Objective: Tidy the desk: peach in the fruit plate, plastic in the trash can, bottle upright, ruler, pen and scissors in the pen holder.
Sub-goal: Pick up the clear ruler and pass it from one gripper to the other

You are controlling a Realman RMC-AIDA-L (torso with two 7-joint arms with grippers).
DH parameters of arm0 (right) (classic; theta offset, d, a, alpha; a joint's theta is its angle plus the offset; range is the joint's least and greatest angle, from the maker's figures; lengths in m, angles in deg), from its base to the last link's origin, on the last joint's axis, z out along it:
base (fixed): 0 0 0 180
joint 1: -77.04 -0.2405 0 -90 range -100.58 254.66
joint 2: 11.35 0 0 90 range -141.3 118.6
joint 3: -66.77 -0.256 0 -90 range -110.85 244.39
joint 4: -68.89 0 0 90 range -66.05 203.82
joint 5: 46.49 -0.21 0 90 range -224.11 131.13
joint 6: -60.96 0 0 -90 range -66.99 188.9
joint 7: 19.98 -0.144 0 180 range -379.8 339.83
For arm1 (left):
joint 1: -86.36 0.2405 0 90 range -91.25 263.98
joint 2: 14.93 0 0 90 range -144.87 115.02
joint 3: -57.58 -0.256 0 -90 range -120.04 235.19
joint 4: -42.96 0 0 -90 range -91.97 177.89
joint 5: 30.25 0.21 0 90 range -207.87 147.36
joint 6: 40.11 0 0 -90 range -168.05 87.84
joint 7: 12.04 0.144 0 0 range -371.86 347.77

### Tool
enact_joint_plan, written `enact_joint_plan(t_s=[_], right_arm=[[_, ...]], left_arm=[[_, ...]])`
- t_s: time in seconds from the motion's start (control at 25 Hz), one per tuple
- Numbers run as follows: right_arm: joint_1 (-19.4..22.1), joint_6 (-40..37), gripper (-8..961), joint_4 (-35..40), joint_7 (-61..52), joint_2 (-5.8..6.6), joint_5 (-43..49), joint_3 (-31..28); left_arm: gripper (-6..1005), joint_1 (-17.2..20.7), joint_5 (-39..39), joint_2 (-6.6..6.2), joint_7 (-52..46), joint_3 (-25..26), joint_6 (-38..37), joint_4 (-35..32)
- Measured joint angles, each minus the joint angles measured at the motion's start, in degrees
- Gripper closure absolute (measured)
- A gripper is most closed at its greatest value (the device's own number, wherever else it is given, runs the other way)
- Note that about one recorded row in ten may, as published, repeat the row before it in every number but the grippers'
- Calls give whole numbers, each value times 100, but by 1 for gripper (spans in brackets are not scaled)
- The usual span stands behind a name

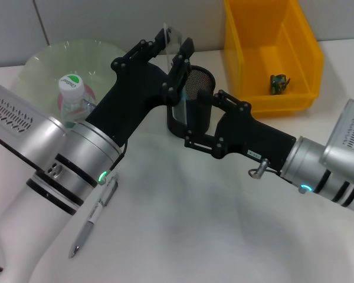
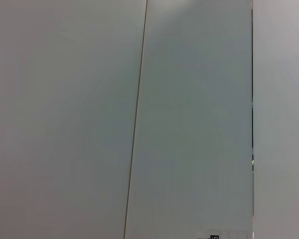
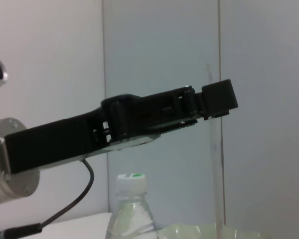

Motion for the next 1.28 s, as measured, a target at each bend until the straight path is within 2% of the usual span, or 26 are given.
enact_joint_plan(t_s=[0.28, 0.4, 0.8, 1.12, 1.28], right_arm=[[112, 728, 121, 651, 19, 0, -1290, 1380], [128, 1072, 121, 896, 43, 0, -1703, 1798], [378, 1641, 120, 1371, 462, 0, -2194, 2136], [423, 2231, 120, 1785, 1752, 0, -3797, 3176], [424, 2375, 120, 1893, 2080, 0, -4323, 3411]], left_arm=[[616, -36, -28, 0, 12, -19, -77, 29], [616, -50, -138, 0, 122, -42, -80, 38], [615, -65, -660, 0, 628, -160, -62, 44], [615, -68, -1241, 0, 1146, -391, -39, 14], [615, -79, -1552, 0, 1368, -532, -64, -10]])
